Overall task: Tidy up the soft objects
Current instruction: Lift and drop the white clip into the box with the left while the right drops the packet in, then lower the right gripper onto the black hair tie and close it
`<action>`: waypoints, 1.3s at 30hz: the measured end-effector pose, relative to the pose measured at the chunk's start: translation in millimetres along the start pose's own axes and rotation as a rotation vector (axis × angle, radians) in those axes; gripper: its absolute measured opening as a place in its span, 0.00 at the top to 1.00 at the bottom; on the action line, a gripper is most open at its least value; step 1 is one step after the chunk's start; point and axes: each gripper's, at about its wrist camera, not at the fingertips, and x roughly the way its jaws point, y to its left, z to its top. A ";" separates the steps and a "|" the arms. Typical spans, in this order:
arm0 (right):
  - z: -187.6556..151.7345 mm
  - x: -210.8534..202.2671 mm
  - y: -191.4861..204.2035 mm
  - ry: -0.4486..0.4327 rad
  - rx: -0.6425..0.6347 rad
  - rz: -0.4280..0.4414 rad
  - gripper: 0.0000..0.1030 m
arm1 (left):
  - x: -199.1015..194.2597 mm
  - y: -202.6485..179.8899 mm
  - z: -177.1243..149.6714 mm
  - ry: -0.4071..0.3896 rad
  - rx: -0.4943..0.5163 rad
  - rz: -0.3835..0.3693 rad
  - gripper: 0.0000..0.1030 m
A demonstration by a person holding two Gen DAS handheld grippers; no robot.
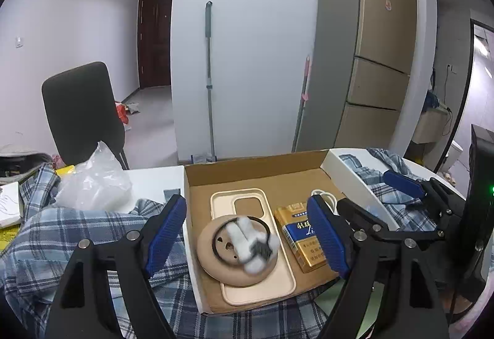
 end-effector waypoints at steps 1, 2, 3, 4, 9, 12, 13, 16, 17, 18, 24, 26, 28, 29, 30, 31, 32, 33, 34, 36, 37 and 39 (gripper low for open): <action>4.0 -4.7 -1.7 -0.007 0.006 -0.003 0.17 | -1.7 -0.1 0.9 -0.004 0.001 0.000 0.20; 8.2 -9.7 -3.6 -0.010 0.012 -0.002 0.17 | -4.6 -0.6 2.0 -0.010 0.004 0.003 0.20; 12.9 -15.3 -5.0 -0.013 0.017 -0.001 0.17 | -9.5 -1.4 3.8 -0.022 0.005 0.010 0.20; 18.1 -22.2 -6.0 -0.013 0.018 -0.002 0.17 | -14.9 -2.1 5.5 -0.036 0.004 0.014 0.20; 33.9 -62.0 -11.9 -0.005 0.047 -0.038 0.17 | -46.8 -8.5 18.7 -0.088 -0.022 0.003 0.20; 31.0 -87.0 -14.8 -0.002 0.077 0.011 0.17 | -69.4 -15.9 21.1 -0.112 -0.025 -0.026 0.20; 27.7 -96.1 -14.1 -0.002 0.077 0.027 0.17 | -78.8 -18.4 19.3 -0.128 -0.019 -0.031 0.20; 14.4 -118.3 -7.8 -0.012 0.042 0.023 0.17 | -105.3 -29.4 8.2 -0.146 0.015 -0.023 0.20; 9.2 -125.3 -5.1 -0.018 0.030 0.027 0.17 | -114.5 -32.7 2.7 -0.143 0.020 -0.027 0.20; 2.3 -132.3 -2.8 -0.013 0.025 0.034 0.17 | -123.1 -35.3 -2.7 -0.138 0.021 -0.039 0.20; -29.9 -142.9 6.1 0.097 0.050 0.089 0.17 | -179.7 -44.1 -35.7 -0.175 -0.006 -0.065 0.20; -39.7 -143.0 12.0 0.093 0.020 0.074 0.17 | -189.1 -44.6 -40.7 -0.175 -0.003 -0.078 0.20; -47.5 -138.7 14.0 0.100 0.016 0.074 0.17 | -193.1 -45.2 -45.7 -0.169 0.009 -0.084 0.20; -50.7 -135.7 13.4 0.105 0.020 0.073 0.17 | -193.0 -45.5 -48.5 -0.164 0.015 -0.085 0.20; -54.9 -132.6 14.0 0.111 0.022 0.070 0.17 | -191.7 -45.3 -51.9 -0.159 0.017 -0.084 0.20; -59.3 -129.1 16.0 0.119 0.015 0.058 0.17 | -189.4 -45.1 -55.0 -0.154 0.016 -0.088 0.20; -63.8 -128.1 19.1 0.126 0.002 0.045 0.17 | -186.7 -44.9 -58.9 -0.148 0.013 -0.090 0.20; -67.7 -125.8 23.5 0.137 -0.020 0.044 0.17 | -183.7 -45.0 -63.4 -0.145 0.016 -0.090 0.20; -69.8 -124.5 27.2 0.146 -0.038 0.049 0.17 | -180.6 -44.2 -68.1 -0.145 0.019 -0.084 0.20; -71.8 -122.9 33.7 0.151 -0.070 0.046 0.17 | -172.3 -42.6 -78.1 -0.133 0.027 -0.076 0.20; -72.9 -121.5 36.1 0.155 -0.082 0.046 0.17 | -166.9 -42.1 -82.0 -0.113 0.027 -0.075 0.20; -75.3 -118.4 37.7 0.171 -0.092 0.049 0.17 | -157.7 -41.1 -87.7 -0.070 0.020 -0.072 0.20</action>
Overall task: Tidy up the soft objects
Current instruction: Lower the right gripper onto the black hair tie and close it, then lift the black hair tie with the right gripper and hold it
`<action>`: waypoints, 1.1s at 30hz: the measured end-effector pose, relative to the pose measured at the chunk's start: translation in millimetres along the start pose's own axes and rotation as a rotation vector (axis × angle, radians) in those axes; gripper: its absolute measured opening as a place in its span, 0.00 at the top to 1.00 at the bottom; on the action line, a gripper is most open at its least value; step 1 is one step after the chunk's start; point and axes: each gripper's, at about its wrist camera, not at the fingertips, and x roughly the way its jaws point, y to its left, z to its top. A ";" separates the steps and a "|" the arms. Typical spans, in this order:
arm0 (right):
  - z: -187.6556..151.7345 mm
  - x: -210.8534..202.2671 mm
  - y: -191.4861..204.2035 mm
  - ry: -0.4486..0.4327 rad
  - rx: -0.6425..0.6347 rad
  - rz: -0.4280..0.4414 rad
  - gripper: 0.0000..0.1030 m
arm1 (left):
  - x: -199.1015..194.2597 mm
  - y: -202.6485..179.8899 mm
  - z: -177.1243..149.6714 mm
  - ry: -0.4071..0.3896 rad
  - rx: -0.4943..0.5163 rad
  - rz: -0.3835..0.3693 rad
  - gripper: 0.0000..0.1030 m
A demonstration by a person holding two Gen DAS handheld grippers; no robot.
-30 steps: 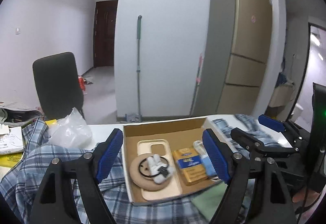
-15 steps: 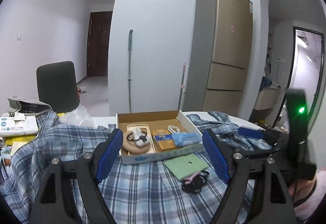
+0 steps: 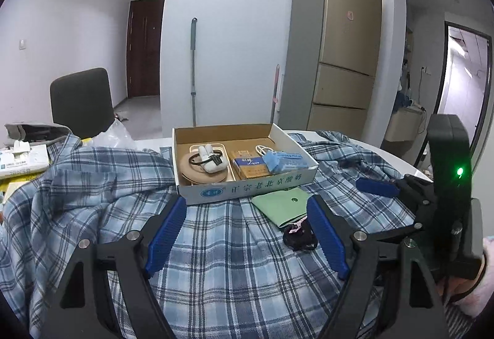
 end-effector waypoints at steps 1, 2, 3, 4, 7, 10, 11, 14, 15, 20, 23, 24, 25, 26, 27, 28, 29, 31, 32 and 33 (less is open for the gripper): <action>-1.1 3.5 0.0 0.014 -0.001 -0.001 0.17 | 0.8 1.1 -1.1 0.005 -0.006 -0.006 0.20; -2.0 5.8 0.0 0.025 0.000 0.001 0.17 | -0.1 2.1 -1.1 -0.001 -0.009 -0.008 0.20; -2.7 8.8 -0.7 0.039 0.003 0.006 0.17 | -2.3 3.0 -0.7 -0.015 -0.011 -0.010 0.20; -3.3 11.4 -1.3 0.051 0.006 0.010 0.17 | -4.0 3.4 -0.7 -0.026 -0.012 -0.005 0.20; -5.0 16.2 0.0 0.074 0.005 0.027 0.17 | -5.8 1.1 -1.2 -0.033 -0.002 0.001 0.19; -6.3 20.6 4.7 0.094 -0.014 0.042 0.17 | -4.9 0.3 -1.0 -0.032 0.002 0.007 0.15; -6.4 21.4 6.0 0.098 -0.019 0.044 0.17 | -4.1 1.0 -1.0 -0.029 -0.002 0.012 0.15; -7.1 23.7 7.5 0.110 -0.025 0.052 0.17 | 0.7 5.6 -1.1 -0.005 -0.025 0.026 0.15; -7.1 24.8 7.5 0.114 -0.024 0.053 0.17 | 3.1 7.3 -1.2 0.005 -0.034 0.041 0.15; -8.6 33.5 5.9 0.157 -0.012 0.059 0.23 | 15.5 8.3 -3.4 0.068 -0.036 0.030 0.15; -10.1 40.9 6.3 0.192 -0.012 0.063 0.35 | 16.9 6.7 -4.3 0.071 -0.027 0.032 0.15; -10.5 43.2 6.3 0.203 -0.011 0.065 0.40 | 16.8 6.6 -4.4 0.069 -0.028 0.032 0.15; -11.1 44.9 5.8 0.212 -0.008 0.068 0.42 | 16.8 6.8 -4.6 0.069 -0.029 0.032 0.15; -11.6 45.7 4.6 0.217 -0.003 0.072 0.47 | 17.0 6.9 -4.8 0.070 -0.029 0.032 0.15; -12.0 46.5 3.6 0.221 0.003 0.075 0.53 | 16.9 7.0 -4.9 0.072 -0.029 0.033 0.15; -12.2 47.3 2.3 0.225 0.009 0.078 0.56 | 17.0 7.2 -5.0 0.074 -0.030 0.033 0.15; -12.5 48.1 1.2 0.229 0.014 0.080 0.64 | 16.8 7.4 -5.1 0.075 -0.032 0.033 0.15; -12.8 48.6 0.1 0.231 0.021 0.086 0.69 | 14.8 7.9 -4.9 0.067 -0.037 0.039 0.15; -12.8 48.1 0.3 0.230 0.021 0.090 0.73 | 12.0 8.4 -4.7 0.054 -0.040 0.049 0.15; -12.9 47.2 0.8 0.226 0.018 0.090 0.79 | 8.5 8.9 -4.5 0.037 -0.044 0.053 0.15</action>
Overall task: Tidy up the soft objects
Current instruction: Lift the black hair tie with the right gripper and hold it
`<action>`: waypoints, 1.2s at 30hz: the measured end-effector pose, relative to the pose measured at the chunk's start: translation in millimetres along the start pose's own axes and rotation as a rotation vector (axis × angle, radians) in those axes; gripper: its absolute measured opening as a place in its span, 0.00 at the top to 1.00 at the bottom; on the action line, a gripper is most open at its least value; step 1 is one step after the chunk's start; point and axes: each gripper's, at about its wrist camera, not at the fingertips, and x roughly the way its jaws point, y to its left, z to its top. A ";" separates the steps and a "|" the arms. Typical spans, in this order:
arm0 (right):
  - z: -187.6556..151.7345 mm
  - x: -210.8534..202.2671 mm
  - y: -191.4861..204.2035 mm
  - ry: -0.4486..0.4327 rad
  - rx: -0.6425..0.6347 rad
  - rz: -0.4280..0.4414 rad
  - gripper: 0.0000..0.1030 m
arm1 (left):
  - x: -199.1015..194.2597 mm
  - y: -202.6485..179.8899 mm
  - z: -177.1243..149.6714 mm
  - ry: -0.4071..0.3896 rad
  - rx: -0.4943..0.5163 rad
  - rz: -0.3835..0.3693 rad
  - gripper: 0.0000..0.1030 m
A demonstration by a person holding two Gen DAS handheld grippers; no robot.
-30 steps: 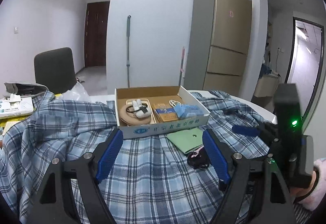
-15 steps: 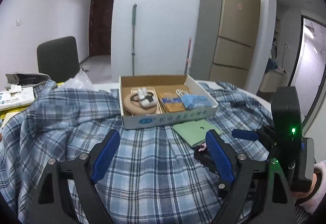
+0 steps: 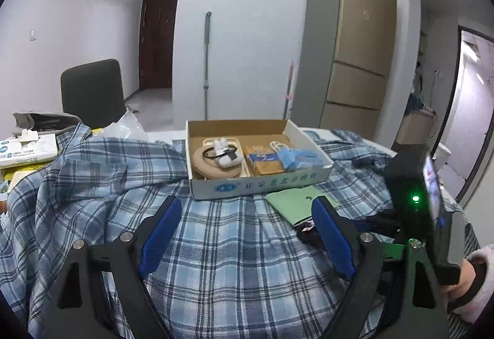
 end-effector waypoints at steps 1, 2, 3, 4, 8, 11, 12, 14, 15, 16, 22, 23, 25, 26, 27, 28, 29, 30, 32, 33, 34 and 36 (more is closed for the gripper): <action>-0.1 -1.4 0.9 -0.005 -0.003 -0.001 0.80 | -2.0 0.5 0.3 -0.010 -0.001 -0.007 0.15; 0.1 -2.4 1.3 -0.011 -0.005 -0.002 0.82 | -3.4 0.1 0.4 -0.016 0.002 -0.014 0.15; 0.1 -3.8 1.2 -0.019 -0.006 -0.002 0.84 | -3.8 -1.3 0.7 -0.017 0.008 -0.013 0.15; 0.1 -5.6 1.2 -0.028 -0.005 -0.001 0.85 | -3.7 -2.6 0.8 -0.017 0.015 -0.009 0.15; 0.6 -10.7 -1.3 -0.054 0.006 0.005 0.86 | -6.0 -3.8 1.6 -0.030 0.019 -0.004 0.15; 1.5 -14.1 -3.6 -0.072 0.018 0.007 0.87 | -13.8 -1.1 2.1 -0.071 0.005 -0.008 0.15; 1.6 -15.2 -4.5 -0.077 0.023 0.008 0.88 | -14.8 -1.2 1.9 -0.076 0.005 0.002 0.15; 1.8 -19.3 -6.9 -0.098 0.034 0.009 0.88 | -13.4 -1.7 1.9 -0.069 0.008 0.006 0.15; 2.0 -22.7 -8.4 -0.113 0.041 0.015 0.88 | -12.8 -1.7 2.0 -0.067 0.008 0.009 0.15; 2.4 -25.5 -9.8 -0.126 0.046 0.021 0.88 | -12.6 -1.3 2.0 -0.067 0.006 0.010 0.15; 6.2 -56.9 -17.6 -0.241 0.068 0.045 0.88 | -11.2 2.1 2.4 -0.059 -0.010 0.008 0.15; 7.1 -62.2 -19.6 -0.254 0.069 0.036 0.88 | -10.7 2.2 2.3 -0.057 -0.010 0.007 0.15; 9.7 -74.4 -23.4 -0.283 0.065 0.015 0.88 | -9.9 1.8 2.1 -0.052 -0.008 0.003 0.15; 11.3 -79.1 -24.7 -0.291 0.059 0.002 0.88 | -9.4 1.0 1.9 -0.047 -0.002 -0.004 0.15; 12.8 -83.1 -26.7 -0.294 0.054 -0.012 0.88 | -8.7 -0.2 1.6 -0.041 0.004 -0.009 0.15; 13.7 -86.4 -29.6 -0.294 0.048 -0.024 0.88 | -7.0 -2.4 2.0 -0.031 0.014 -0.016 0.15; 13.3 -89.6 -32.3 -0.293 0.042 -0.033 0.88 | -3.2 -4.4 2.9 -0.007 0.021 -0.036 0.15; 11.8 -92.0 -35.7 -0.292 0.034 -0.045 0.88 | 2.0 -6.1 3.7 0.024 0.022 -0.061 0.15; 8.0 -91.4 -42.6 -0.286 0.016 -0.076 0.88 | 11.6 -10.7 5.2 0.075 0.024 -0.074 0.15; 5.1 -89.2 -47.0 -0.285 0.017 -0.095 0.88 | 15.2 -13.2 5.4 0.094 0.026 -0.080 0.15; 2.4 -87.0 -52.3 -0.285 0.030 -0.103 0.88 | 18.5 -15.9 5.8 0.110 0.028 -0.087 0.15; -2.3 -80.8 -65.5 -0.275 0.086 -0.083 0.88 | 27.1 -24.2 7.4 0.149 0.050 -0.100 0.15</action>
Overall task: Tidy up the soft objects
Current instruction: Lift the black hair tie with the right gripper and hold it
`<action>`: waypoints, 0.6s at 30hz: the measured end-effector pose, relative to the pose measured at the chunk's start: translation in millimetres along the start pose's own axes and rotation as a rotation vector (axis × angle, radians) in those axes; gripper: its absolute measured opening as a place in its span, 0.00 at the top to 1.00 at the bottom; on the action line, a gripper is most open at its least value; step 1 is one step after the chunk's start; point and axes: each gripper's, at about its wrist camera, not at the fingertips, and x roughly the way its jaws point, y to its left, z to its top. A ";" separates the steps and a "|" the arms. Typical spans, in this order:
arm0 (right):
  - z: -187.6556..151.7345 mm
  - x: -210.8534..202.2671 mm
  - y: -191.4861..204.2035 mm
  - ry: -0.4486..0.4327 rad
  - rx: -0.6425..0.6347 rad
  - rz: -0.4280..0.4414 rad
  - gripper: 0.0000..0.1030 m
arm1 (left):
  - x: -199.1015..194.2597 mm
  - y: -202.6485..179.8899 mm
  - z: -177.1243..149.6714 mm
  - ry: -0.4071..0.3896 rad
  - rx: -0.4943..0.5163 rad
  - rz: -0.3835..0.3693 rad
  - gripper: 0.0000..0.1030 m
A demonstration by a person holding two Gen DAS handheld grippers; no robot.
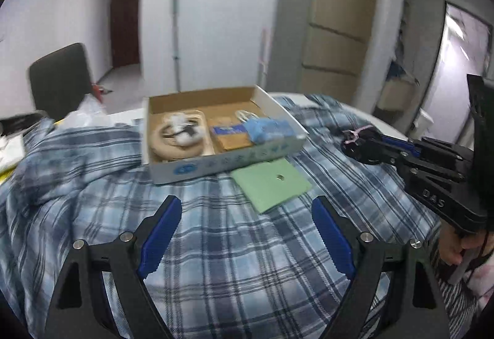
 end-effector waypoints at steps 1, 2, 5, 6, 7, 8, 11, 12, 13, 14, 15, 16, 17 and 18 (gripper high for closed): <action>-2.1 3.6 -5.9 0.011 0.031 0.014 0.88 | 5.2 -3.9 2.7 0.021 0.019 -0.010 0.15; -3.3 5.3 -10.5 0.015 0.052 0.022 0.88 | 12.2 -8.5 7.1 0.049 0.050 -0.040 0.15; -3.6 2.1 -18.5 -0.001 0.082 0.064 0.88 | 30.7 -18.7 16.8 0.101 0.169 -0.107 0.15; -3.5 0.7 -18.7 -0.009 0.078 0.074 0.88 | 36.8 -22.4 19.5 0.098 0.227 -0.100 0.15; -3.6 -0.1 -17.9 -0.012 0.070 0.081 0.88 | 41.0 -24.4 21.2 0.089 0.273 -0.101 0.15; -3.8 -0.2 -17.1 -0.011 0.067 0.087 0.88 | 46.5 -26.4 22.7 0.098 0.319 -0.131 0.15; -4.1 1.3 -14.7 -0.005 0.064 0.110 0.88 | 66.9 -27.2 28.5 0.179 0.401 -0.251 0.15; -4.6 1.4 -15.1 -0.004 0.066 0.114 0.88 | 74.6 -25.9 30.9 0.206 0.411 -0.282 0.15; -4.7 2.2 -16.0 -0.002 0.071 0.118 0.88 | 81.6 -24.8 32.8 0.227 0.422 -0.294 0.15; -5.0 3.2 -16.9 0.002 0.074 0.124 0.88 | 89.0 -24.7 34.0 0.249 0.437 -0.294 0.15; -5.4 5.0 -17.4 0.009 0.077 0.128 0.88 | 94.9 -23.9 34.2 0.262 0.451 -0.285 0.15; -5.9 7.4 -17.3 0.021 0.079 0.124 0.88 | 99.8 -23.9 34.9 0.272 0.461 -0.278 0.15; -6.3 10.3 -17.0 0.034 0.080 0.112 0.88 | 104.5 -23.5 35.1 0.287 0.467 -0.287 0.15; -6.9 13.5 -17.0 0.049 0.083 0.100 0.88 | 110.1 -23.1 35.1 0.310 0.471 -0.307 0.15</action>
